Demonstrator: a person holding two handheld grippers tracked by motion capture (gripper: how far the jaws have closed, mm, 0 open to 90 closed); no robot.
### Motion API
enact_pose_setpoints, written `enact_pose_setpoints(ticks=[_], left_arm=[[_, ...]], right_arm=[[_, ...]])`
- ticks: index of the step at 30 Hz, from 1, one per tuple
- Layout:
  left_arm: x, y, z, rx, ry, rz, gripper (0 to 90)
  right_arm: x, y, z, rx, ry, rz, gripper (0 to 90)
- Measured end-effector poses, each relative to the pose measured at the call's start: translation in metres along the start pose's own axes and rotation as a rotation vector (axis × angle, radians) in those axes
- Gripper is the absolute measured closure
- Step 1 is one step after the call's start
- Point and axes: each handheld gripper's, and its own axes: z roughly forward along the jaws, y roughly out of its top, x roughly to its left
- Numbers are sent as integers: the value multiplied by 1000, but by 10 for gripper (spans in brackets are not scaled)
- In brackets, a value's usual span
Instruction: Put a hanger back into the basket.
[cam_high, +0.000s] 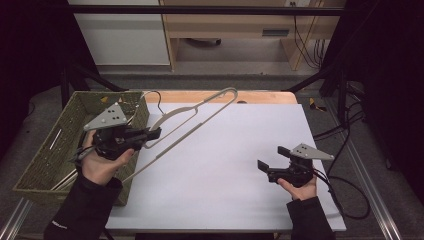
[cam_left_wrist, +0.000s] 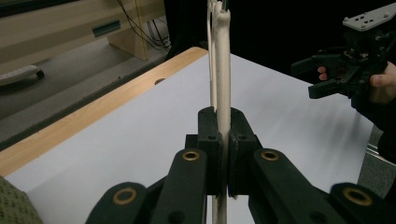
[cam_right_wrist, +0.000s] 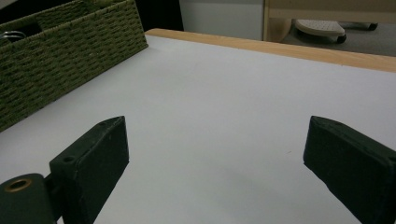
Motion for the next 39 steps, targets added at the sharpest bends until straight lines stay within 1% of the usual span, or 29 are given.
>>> enact_pose_setpoints(ticks=[4, 6, 8, 9, 10, 11, 12, 13, 16, 17, 21, 24, 25, 26, 28, 29, 31, 33, 34, 37, 38, 39], left_arm=[[11, 7, -13, 3, 25, 14, 862], [18, 9, -20, 3, 41, 19, 862], [25, 11, -28, 0, 53, 20, 862], [33, 11, -35, -9, 66, 24, 862], [33, 11, -35, -9, 66, 24, 863], [40, 11, -42, -19, 83, 27, 862], [40, 11, -42, -19, 83, 27, 862], [43, 11, -45, -22, 90, 30, 862], [53, 9, -53, -20, 123, 49, 863], [56, 7, -55, -17, 131, 46, 863], [71, -1, -61, -3, 161, 37, 863], [82, -8, -64, 2, 171, 31, 862], [90, -14, -65, 11, 175, 27, 863], [90, -14, -65, 11, 175, 27, 862], [97, -20, -66, 26, 186, 23, 862], [102, -24, -67, 33, 196, 16, 863], [109, -29, -68, 27, 205, 6, 863], [116, -35, -70, 30, 212, -7, 862], [120, -39, -72, 37, 222, -16, 862], [129, -48, -76, 42, 240, -32, 863], [132, -51, -77, 47, 247, -31, 863], [136, -57, -80, 52, 255, -38, 863]], right_arm=[[0, 0, -1, 1, 2, -5, 70], [-2, 0, -1, 3, 3, -25, 70], [-1, -1, 0, 4, 1, -14, 70], [-1, -1, 1, 6, 1, -14, 70], [-1, -1, 1, 6, 1, -14, 70], [0, -1, 1, 9, 0, -15, 69], [0, -1, 1, 9, 0, -15, 69], [-1, -1, 2, 9, 2, -20, 69], [-1, -1, 2, 12, 3, -21, 69], [-1, -1, 2, 12, 3, -21, 69], [1, -1, 2, 7, 6, -3, 70], [0, -1, 3, 9, 0, -7, 70], [0, -2, 3, 16, 6, -9, 70], [0, -2, 3, 16, 6, -9, 70], [1, -2, 4, 18, 4, -10, 70], [0, -2, 3, 21, 4, -18, 69], [0, -2, 3, 19, 4, -19, 69], [0, -2, 3, 19, 5, -22, 67], [0, -2, 2, 19, 7, -24, 65], [0, -1, 3, 14, 3, -18, 62], [0, -1, 3, 15, 2, -18, 62], [0, -2, 3, 16, 1, -18, 62]])
